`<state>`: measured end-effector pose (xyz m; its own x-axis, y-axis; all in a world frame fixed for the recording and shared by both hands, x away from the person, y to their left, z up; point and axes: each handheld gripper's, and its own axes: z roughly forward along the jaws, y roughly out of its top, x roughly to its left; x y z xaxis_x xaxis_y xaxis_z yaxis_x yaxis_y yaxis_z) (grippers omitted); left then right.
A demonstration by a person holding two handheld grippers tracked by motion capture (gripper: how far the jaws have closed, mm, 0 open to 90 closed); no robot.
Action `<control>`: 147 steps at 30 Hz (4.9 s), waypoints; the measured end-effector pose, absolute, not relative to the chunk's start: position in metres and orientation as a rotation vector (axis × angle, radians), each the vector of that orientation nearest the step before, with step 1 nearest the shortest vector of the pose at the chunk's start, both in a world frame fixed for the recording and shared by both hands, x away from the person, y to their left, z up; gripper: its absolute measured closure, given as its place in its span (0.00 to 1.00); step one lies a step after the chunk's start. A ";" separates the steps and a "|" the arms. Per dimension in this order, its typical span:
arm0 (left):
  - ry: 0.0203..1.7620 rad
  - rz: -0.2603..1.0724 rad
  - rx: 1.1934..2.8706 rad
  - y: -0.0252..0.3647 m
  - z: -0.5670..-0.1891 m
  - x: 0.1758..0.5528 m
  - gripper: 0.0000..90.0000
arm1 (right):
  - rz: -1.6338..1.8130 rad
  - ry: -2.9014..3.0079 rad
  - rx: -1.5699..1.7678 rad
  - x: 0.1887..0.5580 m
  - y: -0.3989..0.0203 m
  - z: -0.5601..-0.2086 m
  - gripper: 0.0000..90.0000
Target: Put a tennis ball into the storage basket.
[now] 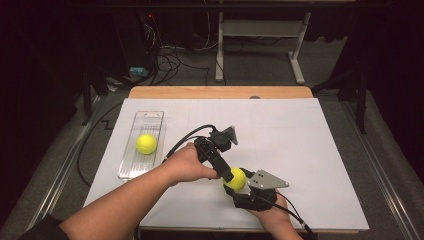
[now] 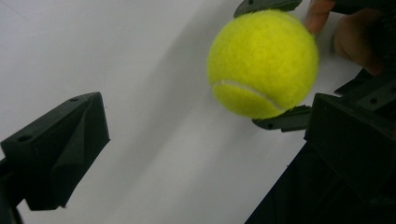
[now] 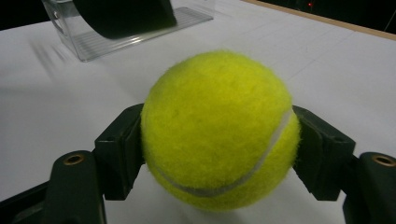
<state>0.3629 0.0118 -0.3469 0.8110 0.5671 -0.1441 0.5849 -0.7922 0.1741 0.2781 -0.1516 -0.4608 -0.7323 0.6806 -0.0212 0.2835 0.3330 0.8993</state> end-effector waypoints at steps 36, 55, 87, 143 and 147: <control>0.834 -0.286 2.817 -0.015 -0.372 0.361 0.29 | 1.429 2.176 0.804 0.278 -0.144 -0.456 0.30; 0.961 -0.205 2.794 0.009 -0.367 0.378 0.30 | 1.372 2.152 0.865 0.283 -0.168 -0.459 0.00; 1.334 -0.042 2.668 0.147 -0.334 0.405 0.30 | 1.241 1.891 1.150 0.281 -0.303 -0.461 0.00; 1.298 -0.018 2.662 0.144 -0.359 0.392 0.01 | 1.236 1.878 1.142 0.272 -0.310 -0.459 0.00; 1.249 -0.037 2.672 0.124 -0.365 0.392 0.01 | 1.237 1.880 1.141 0.272 -0.309 -0.459 0.00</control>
<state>0.3915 0.1235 -0.3648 0.6442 0.7579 -0.1030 0.7626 -0.6262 0.1621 0.2724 -0.3093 -0.4593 -0.4441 0.8955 -0.0294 0.3274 0.1927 0.9250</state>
